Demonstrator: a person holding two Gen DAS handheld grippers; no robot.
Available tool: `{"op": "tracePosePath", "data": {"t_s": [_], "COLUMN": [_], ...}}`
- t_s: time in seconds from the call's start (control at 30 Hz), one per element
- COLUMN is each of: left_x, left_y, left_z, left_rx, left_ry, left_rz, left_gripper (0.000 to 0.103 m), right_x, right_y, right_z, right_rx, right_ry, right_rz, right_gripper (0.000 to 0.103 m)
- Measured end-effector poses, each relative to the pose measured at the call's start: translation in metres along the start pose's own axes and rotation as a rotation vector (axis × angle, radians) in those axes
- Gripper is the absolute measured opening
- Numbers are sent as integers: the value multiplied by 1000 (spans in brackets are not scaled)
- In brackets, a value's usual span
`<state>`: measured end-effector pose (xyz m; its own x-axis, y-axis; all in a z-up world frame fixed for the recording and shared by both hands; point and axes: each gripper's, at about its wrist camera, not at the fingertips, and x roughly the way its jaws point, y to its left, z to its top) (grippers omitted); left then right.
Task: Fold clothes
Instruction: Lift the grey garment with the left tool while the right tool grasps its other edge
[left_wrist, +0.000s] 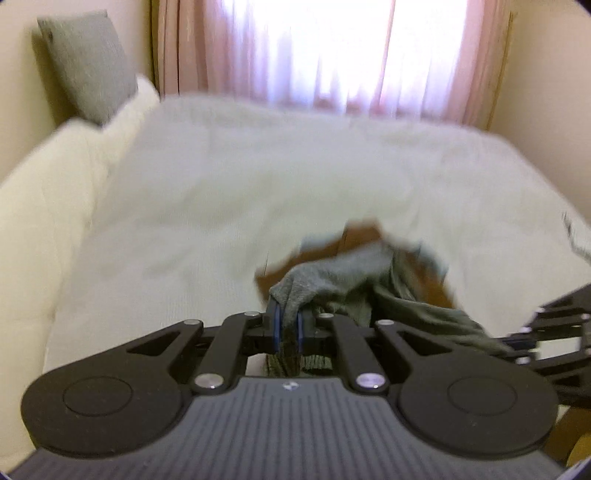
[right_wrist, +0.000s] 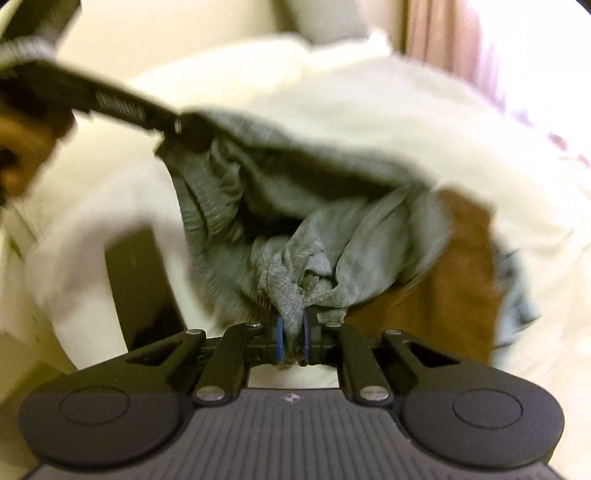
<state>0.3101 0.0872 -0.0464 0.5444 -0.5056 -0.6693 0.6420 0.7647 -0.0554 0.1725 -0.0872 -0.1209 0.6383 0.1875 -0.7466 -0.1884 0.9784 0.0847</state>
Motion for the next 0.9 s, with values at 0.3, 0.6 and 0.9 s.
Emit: {"op": "tracePosePath", "data": {"t_s": [0.3,0.6,0.9], "left_x": [-47,-29,27], "left_y": [-138,-348,-483], "left_z": [84,70,69], "left_rx": [72,28,-6], "left_ry": [-197,-141,23], "left_rz": [-142,-306,-428], "left_gripper": [6,6,6], "right_x": [-182,-344,-457], "right_y": [-102,-204,-276], "right_z": [-9,-117,-207], "right_rx": [150,275,411], "right_ry": [-220,-293,-273], "right_rz": [-171,-391,-575], "right_gripper": [9,9,9]}}
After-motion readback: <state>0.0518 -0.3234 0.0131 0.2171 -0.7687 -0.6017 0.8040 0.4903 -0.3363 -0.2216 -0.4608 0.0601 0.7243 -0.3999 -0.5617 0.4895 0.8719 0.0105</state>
